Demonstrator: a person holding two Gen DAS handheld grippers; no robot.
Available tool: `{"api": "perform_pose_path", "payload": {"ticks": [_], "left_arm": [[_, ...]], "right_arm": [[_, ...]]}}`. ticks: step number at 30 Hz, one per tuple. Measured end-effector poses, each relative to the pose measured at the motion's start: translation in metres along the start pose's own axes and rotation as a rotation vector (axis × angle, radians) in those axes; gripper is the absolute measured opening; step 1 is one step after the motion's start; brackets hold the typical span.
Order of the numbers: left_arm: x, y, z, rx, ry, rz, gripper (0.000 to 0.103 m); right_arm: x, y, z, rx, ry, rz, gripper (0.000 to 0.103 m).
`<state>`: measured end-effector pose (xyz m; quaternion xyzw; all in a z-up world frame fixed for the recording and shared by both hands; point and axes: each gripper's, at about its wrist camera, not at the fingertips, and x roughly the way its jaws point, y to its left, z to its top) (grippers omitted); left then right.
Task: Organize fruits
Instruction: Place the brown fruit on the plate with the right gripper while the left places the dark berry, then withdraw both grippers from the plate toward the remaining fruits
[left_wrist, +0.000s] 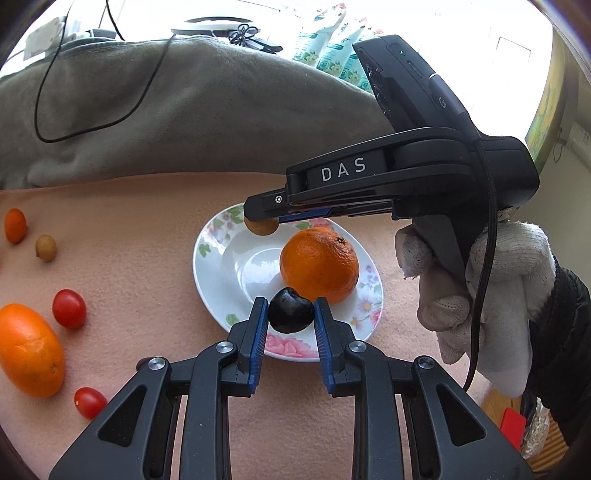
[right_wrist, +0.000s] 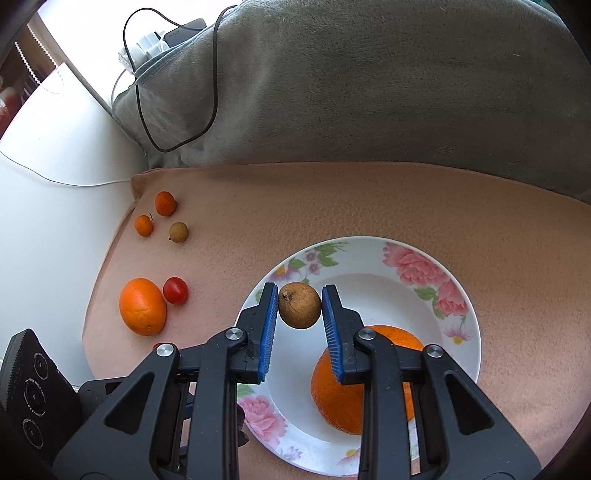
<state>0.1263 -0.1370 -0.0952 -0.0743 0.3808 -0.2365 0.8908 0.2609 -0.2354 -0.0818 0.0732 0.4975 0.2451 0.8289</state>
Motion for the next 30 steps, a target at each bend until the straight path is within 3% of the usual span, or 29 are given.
{"api": "perform_pose_path", "payload": {"ticks": [9, 11, 12, 13, 15, 16, 17, 23, 30], "left_arm": [[0.006, -0.001, 0.003, -0.007, 0.005, -0.001, 0.024], [0.005, -0.002, 0.003, -0.006, 0.003, 0.001, 0.03], [0.005, -0.003, 0.003, -0.005, 0.0, 0.003, 0.04], [0.007, -0.003, 0.004, -0.007, -0.001, 0.002, 0.047], [0.006, -0.004, 0.005, -0.005, -0.003, -0.002, 0.052], [0.005, -0.005, 0.004, -0.003, -0.003, 0.001, 0.062], [0.004, -0.005, 0.004, -0.001, -0.005, 0.003, 0.067], [-0.002, -0.005, 0.005, -0.002, -0.017, 0.015, 0.073], [-0.006, -0.001, 0.006, -0.014, -0.013, 0.049, 0.074]], "right_arm": [[-0.002, -0.003, -0.002, 0.014, -0.014, -0.008, 0.026], [-0.004, -0.004, -0.002, 0.015, -0.02, -0.008, 0.026], [-0.005, -0.004, -0.002, 0.017, -0.021, -0.008, 0.027], [-0.005, -0.004, -0.002, 0.019, -0.021, -0.007, 0.032], [-0.006, -0.005, -0.003, 0.022, -0.028, -0.005, 0.052], [-0.007, -0.005, -0.003, 0.022, -0.037, -0.006, 0.064], [-0.009, -0.004, -0.004, 0.02, -0.049, -0.009, 0.068], [-0.017, 0.0, -0.002, 0.019, -0.087, -0.014, 0.08], [-0.026, 0.005, -0.001, 0.025, -0.123, -0.029, 0.085]]}}
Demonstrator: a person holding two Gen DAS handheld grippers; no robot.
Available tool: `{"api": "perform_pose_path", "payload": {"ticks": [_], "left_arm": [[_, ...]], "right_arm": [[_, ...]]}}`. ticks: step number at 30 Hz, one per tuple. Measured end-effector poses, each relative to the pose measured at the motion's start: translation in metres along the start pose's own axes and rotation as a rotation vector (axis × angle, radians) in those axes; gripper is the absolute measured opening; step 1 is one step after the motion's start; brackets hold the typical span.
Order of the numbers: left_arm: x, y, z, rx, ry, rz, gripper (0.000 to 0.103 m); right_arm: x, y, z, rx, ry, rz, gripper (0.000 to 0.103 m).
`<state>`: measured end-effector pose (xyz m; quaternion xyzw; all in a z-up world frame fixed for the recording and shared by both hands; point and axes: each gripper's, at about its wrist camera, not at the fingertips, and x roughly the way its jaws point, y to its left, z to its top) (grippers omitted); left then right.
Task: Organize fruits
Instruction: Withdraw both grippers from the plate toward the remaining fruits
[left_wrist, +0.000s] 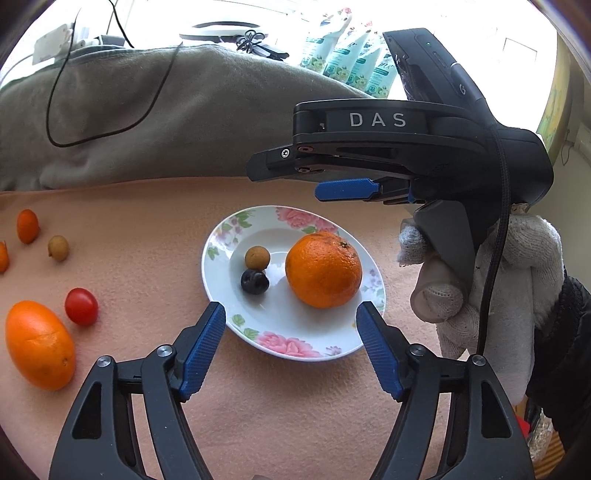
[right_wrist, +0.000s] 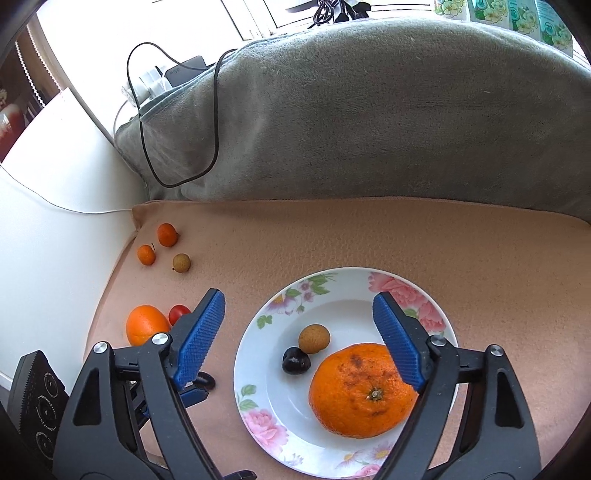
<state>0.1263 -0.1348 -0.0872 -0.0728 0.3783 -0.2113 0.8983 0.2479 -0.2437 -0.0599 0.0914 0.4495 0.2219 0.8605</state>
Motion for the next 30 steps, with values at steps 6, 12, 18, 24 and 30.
{"api": "perform_pose_path", "payload": {"ticks": [6, 12, 18, 24, 30], "left_arm": [[-0.011, 0.005, -0.003, -0.012, -0.016, 0.022, 0.074], [-0.031, 0.013, -0.009, -0.033, -0.036, 0.049, 0.074], [-0.053, 0.036, -0.014, -0.069, -0.063, 0.095, 0.074], [-0.071, 0.064, -0.022, -0.114, -0.08, 0.159, 0.074], [-0.086, 0.097, -0.029, -0.163, -0.09, 0.227, 0.074]], "right_arm": [[-0.003, 0.007, -0.001, -0.002, -0.01, -0.01, 0.085], [-0.007, 0.017, -0.005, -0.001, -0.022, 0.001, 0.086], [-0.008, 0.03, -0.01, -0.011, -0.027, 0.025, 0.087], [-0.005, 0.045, -0.012, -0.029, -0.02, 0.051, 0.092], [0.004, 0.064, -0.017, -0.051, 0.01, 0.09, 0.092]]}}
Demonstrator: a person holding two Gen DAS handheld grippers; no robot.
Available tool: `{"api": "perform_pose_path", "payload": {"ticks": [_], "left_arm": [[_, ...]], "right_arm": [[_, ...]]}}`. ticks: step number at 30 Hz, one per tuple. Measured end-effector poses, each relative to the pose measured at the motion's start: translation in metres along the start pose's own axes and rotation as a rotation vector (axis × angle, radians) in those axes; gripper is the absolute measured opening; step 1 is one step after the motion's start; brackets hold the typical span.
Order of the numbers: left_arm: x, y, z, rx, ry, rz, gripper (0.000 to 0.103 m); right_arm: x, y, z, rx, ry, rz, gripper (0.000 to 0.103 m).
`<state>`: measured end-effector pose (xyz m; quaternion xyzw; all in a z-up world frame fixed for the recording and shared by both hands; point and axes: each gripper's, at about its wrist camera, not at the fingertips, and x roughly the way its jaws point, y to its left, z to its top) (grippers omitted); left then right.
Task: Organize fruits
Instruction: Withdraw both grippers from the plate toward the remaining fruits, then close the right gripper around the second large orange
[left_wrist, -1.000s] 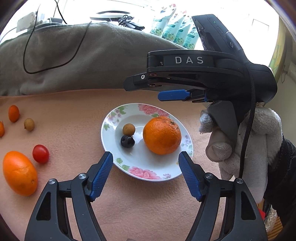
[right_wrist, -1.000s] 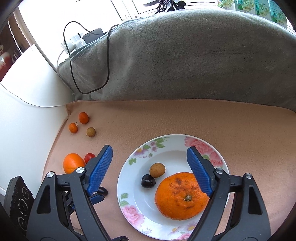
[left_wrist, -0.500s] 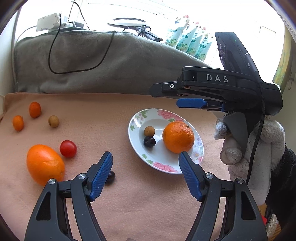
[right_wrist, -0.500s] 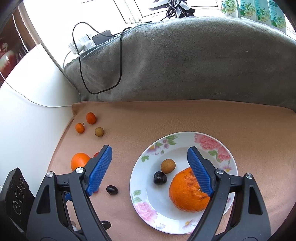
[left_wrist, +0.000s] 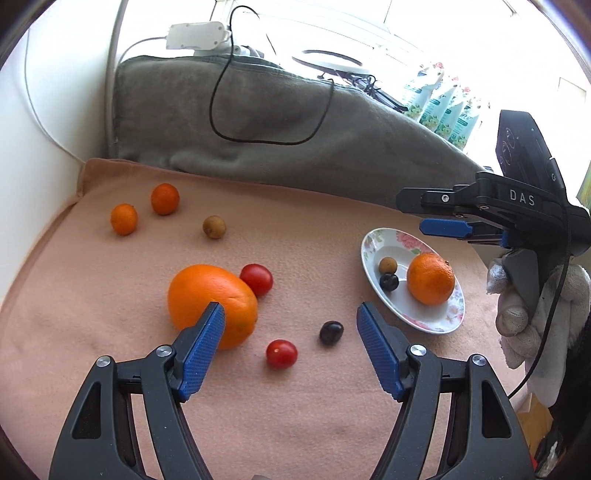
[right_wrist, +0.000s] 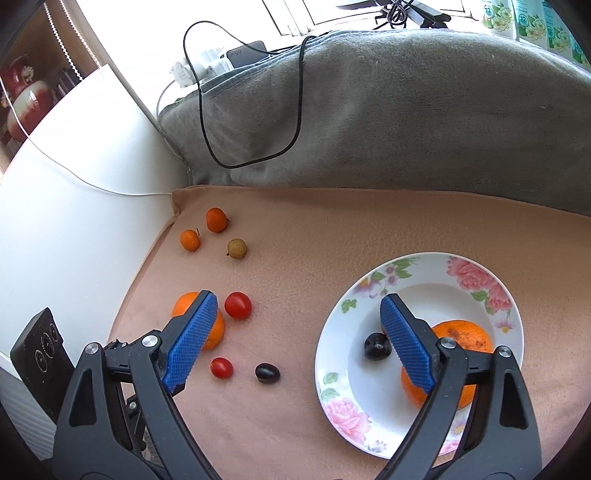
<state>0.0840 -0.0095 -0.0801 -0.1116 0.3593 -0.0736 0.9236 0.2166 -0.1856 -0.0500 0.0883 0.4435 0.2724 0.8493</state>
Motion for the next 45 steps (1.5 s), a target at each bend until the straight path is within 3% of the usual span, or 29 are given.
{"api": "perform_pose_path", "payload": {"ticks": [6, 14, 29, 40, 45], "left_arm": [[-0.001, 0.035, -0.003, -0.044, 0.012, 0.047, 0.074], [0.002, 0.06, -0.008, -0.09, 0.031, 0.036, 0.074], [0.02, 0.069, -0.01, -0.123, 0.076, -0.044, 0.074], [0.03, 0.071, -0.009, -0.134, 0.092, -0.071, 0.074], [0.034, 0.073, -0.01, -0.137, 0.102, -0.081, 0.074]], "right_arm": [[0.011, 0.018, -0.004, -0.009, 0.029, 0.045, 0.092], [0.033, 0.035, -0.007, 0.008, 0.085, 0.1, 0.092], [0.077, 0.074, -0.013, 0.01, 0.203, 0.199, 0.092], [0.109, 0.08, -0.019, 0.057, 0.277, 0.231, 0.092], [0.12, 0.08, -0.021, 0.08, 0.299, 0.24, 0.084]]}}
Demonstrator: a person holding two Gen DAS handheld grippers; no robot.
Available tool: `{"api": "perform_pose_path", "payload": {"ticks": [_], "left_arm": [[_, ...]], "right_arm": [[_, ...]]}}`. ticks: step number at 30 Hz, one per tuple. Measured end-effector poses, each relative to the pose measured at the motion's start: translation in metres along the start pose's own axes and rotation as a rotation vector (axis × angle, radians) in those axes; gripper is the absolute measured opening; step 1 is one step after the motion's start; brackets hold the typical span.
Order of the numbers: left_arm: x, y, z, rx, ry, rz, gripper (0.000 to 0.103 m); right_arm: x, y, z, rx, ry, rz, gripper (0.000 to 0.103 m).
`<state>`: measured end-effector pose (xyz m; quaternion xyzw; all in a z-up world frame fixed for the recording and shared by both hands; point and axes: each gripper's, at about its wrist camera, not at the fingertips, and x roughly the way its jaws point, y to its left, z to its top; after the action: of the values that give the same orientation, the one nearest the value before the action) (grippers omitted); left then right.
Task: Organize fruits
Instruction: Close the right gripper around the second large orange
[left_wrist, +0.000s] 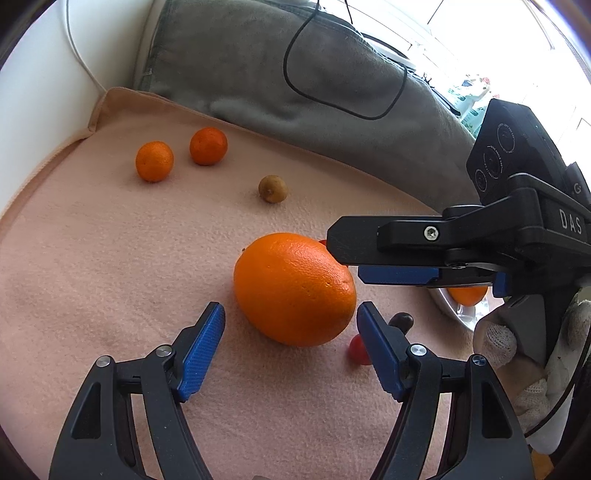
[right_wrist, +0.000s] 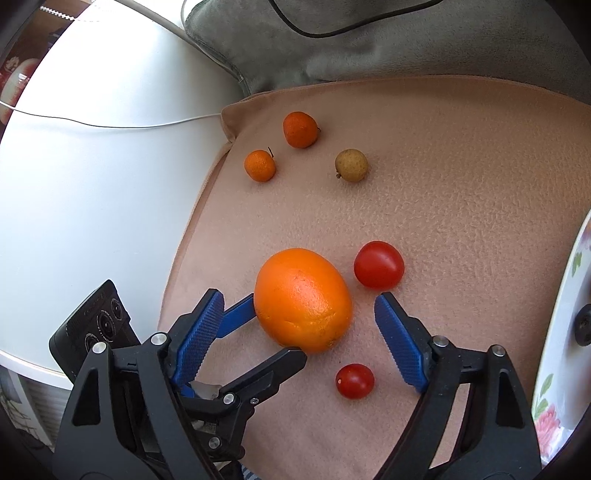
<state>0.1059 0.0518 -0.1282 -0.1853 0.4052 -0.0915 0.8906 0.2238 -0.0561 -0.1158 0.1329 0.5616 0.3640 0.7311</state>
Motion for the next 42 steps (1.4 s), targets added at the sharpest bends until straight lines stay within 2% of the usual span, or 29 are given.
{"api": "perform_pose_path", "payload": {"ticks": [10, 18, 24, 42], "left_arm": [[0.006, 0.005, 0.003, -0.022, 0.019, -0.029, 0.074], [0.011, 0.005, 0.005, -0.031, 0.029, -0.041, 0.074], [0.013, 0.0, 0.005, -0.019, 0.027, -0.051, 0.072], [-0.004, -0.018, 0.003, 0.014, -0.031, 0.012, 0.071]], "right_arm": [[0.015, -0.003, 0.002, 0.015, 0.024, 0.011, 0.078], [0.021, -0.006, 0.006, 0.018, 0.028, -0.007, 0.068], [0.022, -0.006, 0.007, 0.013, 0.024, -0.006, 0.068], [0.004, -0.001, -0.008, 0.008, -0.001, 0.024, 0.067]]}}
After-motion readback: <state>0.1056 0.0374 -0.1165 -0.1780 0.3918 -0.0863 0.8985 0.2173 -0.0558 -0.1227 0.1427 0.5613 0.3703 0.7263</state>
